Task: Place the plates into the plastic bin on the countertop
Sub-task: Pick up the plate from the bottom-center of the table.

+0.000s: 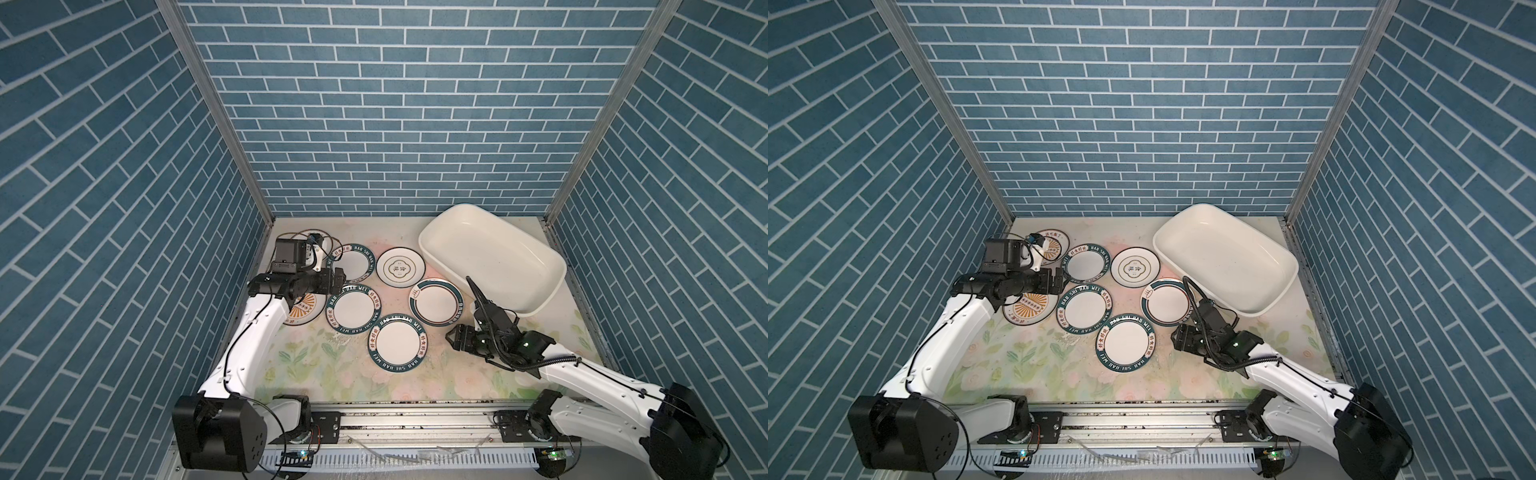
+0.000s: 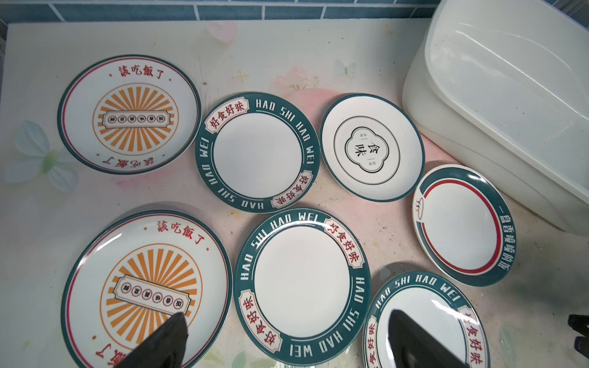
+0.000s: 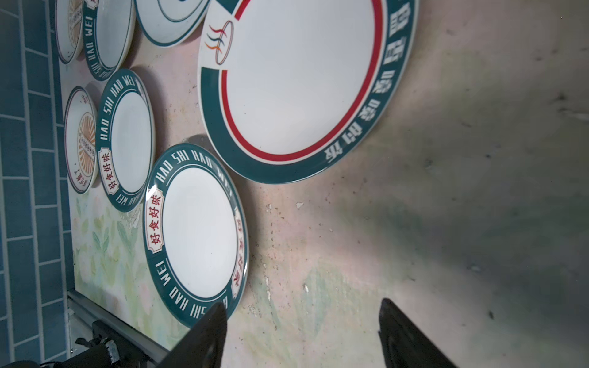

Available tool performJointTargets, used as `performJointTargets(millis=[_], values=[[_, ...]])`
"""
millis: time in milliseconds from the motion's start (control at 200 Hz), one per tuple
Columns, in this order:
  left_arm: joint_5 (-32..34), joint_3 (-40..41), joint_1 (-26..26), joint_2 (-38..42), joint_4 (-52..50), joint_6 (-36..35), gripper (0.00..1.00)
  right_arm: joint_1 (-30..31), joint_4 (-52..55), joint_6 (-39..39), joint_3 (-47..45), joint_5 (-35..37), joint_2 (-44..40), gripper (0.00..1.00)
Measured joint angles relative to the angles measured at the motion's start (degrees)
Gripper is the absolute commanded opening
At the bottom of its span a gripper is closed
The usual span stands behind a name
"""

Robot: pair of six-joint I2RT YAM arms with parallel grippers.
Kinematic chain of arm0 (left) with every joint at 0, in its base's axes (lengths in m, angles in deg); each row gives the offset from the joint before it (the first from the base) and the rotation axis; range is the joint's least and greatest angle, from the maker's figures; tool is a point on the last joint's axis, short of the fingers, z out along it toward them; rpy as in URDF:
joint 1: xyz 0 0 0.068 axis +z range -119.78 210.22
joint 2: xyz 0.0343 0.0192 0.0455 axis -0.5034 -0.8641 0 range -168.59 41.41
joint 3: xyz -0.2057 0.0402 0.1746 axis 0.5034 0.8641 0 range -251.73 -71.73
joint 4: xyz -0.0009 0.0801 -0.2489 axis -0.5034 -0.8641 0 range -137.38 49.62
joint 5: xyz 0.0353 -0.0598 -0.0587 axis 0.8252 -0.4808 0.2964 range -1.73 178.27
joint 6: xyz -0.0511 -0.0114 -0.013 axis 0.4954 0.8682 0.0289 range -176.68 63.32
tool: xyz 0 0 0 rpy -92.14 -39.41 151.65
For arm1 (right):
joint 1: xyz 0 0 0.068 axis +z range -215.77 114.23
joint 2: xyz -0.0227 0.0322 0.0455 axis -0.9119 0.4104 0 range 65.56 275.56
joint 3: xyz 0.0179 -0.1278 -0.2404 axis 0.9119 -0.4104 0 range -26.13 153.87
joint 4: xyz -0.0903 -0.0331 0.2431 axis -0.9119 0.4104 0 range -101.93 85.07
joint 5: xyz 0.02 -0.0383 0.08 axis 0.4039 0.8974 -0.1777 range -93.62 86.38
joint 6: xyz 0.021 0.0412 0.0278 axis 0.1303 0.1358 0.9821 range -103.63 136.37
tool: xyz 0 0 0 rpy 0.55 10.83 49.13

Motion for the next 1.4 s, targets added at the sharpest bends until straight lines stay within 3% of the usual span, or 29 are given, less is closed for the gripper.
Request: performJointTargets(millis=[295, 495, 740, 1095, 1400], values=[[-6.91, 1.29, -0.04, -1.49, -5.16, 6.97, 0.98, 1.25, -6.60, 0.33, 0.26, -6.54, 8.50, 0.67], [-14.36, 9.05, -0.66, 1.86, -2.03, 13.55, 0.95, 2.91, -10.34, 0.74, 0.55, -9.38, 13.94, 0.65], [-20.55, 16.74, -5.18, 2.45, 3.65, 18.36, 0.95, 3.28, -14.71, 1.25, 0.90, -11.19, 17.46, 0.59], [-23.02, 19.45, -11.56, -3.61, 8.46, 21.00, 0.96, 3.39, -20.65, 2.80, 0.90, -12.74, 21.77, 0.48], [-22.10, 20.94, -13.03, -7.37, 9.25, 21.35, 0.95, 3.43, -23.50, 3.41, 0.79, -13.18, 22.71, 0.42]])
